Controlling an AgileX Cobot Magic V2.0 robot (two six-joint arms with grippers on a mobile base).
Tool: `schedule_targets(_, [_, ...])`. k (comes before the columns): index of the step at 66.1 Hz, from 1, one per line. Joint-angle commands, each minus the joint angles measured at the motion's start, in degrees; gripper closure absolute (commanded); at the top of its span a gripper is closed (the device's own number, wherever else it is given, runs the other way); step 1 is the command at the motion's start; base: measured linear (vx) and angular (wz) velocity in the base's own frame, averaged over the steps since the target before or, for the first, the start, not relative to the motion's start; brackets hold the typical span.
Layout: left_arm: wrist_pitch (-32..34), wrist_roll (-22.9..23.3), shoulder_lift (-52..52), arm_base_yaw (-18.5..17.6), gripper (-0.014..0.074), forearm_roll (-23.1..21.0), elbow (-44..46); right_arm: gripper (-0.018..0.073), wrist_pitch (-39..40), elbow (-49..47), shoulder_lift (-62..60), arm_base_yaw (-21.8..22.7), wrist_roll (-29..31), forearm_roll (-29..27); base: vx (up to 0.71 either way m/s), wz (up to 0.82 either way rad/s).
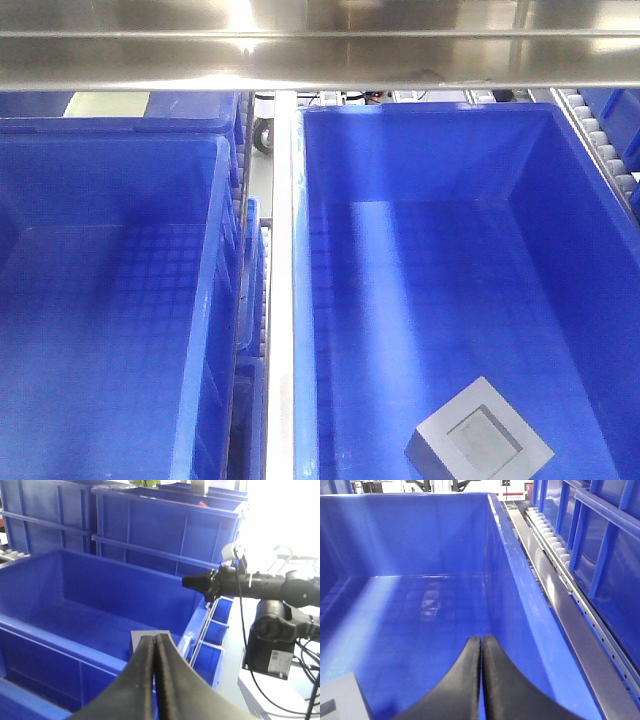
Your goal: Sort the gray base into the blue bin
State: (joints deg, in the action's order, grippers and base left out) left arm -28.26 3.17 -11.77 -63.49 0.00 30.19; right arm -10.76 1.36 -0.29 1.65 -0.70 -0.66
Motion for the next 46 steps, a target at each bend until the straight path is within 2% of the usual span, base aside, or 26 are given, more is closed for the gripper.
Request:
schedule_targets(1, [3.0,0.8,-0.5,-0.1,0.0604,-0.6,1.2,0.0564,2.2,0.4,1.0,0.2,0.7,0.3,0.0,0.0])
schedule_targets(46, [3.1,0.6,-0.5,-0.1,0.0604,-0.6,1.2,0.0564,2.2,0.4,1.0,0.2,0.7,0.3,0.0,0.0])
